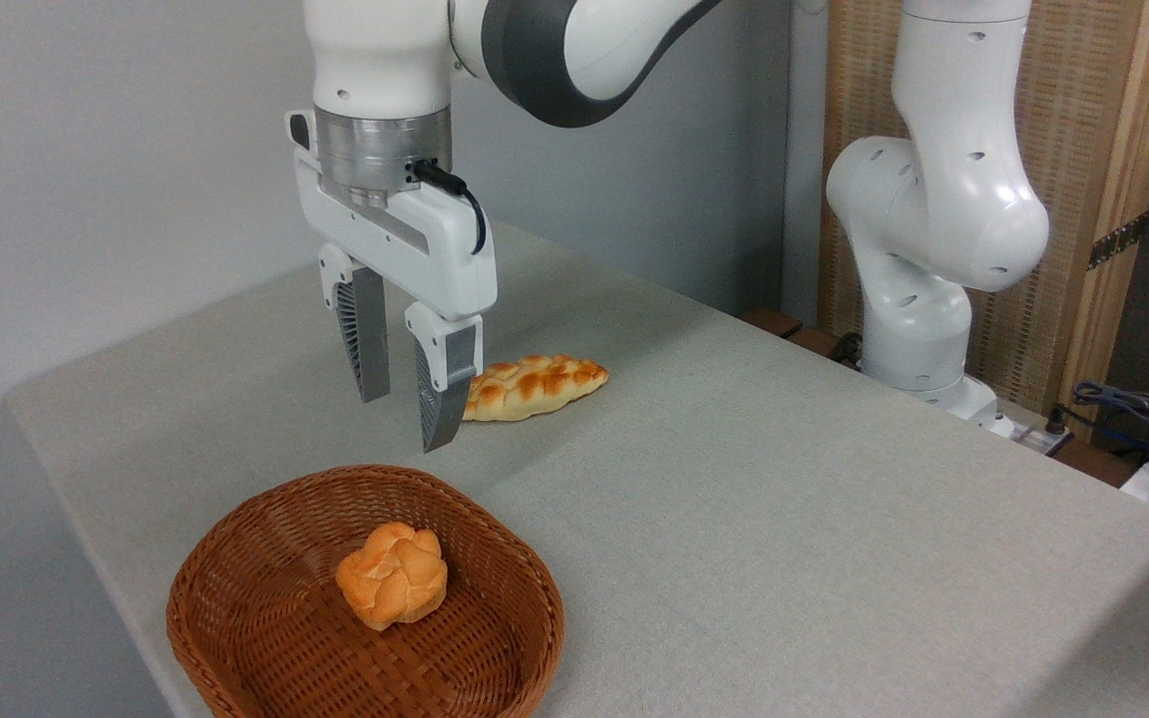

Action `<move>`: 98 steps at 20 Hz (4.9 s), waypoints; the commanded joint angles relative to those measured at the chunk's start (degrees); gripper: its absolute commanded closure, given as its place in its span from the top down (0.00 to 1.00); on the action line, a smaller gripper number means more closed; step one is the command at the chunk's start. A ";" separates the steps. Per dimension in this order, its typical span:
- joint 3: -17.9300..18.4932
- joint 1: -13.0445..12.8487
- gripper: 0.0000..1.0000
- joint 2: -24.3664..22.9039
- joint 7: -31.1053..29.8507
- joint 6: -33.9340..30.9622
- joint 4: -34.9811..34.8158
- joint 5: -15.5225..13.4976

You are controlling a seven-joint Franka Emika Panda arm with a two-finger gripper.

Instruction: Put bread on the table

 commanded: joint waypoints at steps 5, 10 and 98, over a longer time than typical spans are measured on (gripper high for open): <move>0.25 -0.56 1.00 -0.33 -0.46 -1.27 0.35 0.29; 0.16 -0.56 1.00 -0.33 -0.46 -1.18 0.35 0.29; 3.33 0.14 1.00 9.86 -0.20 10.86 0.61 0.37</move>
